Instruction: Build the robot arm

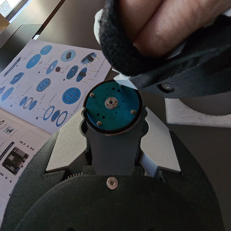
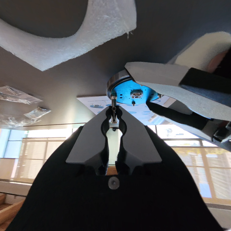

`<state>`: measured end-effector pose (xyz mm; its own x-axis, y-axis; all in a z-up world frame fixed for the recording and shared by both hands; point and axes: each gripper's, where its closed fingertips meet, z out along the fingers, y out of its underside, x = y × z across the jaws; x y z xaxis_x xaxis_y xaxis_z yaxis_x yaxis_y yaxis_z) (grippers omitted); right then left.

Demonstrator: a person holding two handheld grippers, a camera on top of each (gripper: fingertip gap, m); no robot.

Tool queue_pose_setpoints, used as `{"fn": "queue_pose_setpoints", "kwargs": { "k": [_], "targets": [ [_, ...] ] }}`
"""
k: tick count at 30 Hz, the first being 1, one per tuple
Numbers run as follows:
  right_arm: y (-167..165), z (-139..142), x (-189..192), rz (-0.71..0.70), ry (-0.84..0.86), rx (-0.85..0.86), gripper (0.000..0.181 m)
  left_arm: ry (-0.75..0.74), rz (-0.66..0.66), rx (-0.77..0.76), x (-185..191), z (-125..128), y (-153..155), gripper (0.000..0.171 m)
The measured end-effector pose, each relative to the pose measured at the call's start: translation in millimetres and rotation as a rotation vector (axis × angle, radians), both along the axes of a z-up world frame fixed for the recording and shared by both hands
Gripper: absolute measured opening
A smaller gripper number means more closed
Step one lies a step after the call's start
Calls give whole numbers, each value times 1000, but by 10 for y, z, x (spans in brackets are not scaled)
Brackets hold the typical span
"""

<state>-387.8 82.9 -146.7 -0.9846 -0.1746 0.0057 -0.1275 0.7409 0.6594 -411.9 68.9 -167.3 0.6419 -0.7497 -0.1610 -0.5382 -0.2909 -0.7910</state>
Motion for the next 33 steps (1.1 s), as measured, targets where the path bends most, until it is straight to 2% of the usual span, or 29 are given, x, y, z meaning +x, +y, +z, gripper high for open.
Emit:
{"fn": "queue_pose_setpoints", "kwargs": {
  "k": [8, 14, 18, 26, 33],
  "targets": [
    [-19, -7, 22, -179, -5, -81, 6, -53, -2, -13, 5, 30, -2, 88],
    [5, -23, 27, -278, 6, -240, 6, -131, -61, -4, -33, 192, -81, 92],
    [12, -24, 27, -313, 24, -299, 6, -73, -72, -20, -109, 153, -127, 93],
    [12, -27, 32, -415, 59, -319, 6, -23, -73, -13, -153, 31, -109, 79],
    [5, -31, 37, -518, 63, -316, 6, -56, -75, -22, -150, 43, -105, 79]
  ]
}}
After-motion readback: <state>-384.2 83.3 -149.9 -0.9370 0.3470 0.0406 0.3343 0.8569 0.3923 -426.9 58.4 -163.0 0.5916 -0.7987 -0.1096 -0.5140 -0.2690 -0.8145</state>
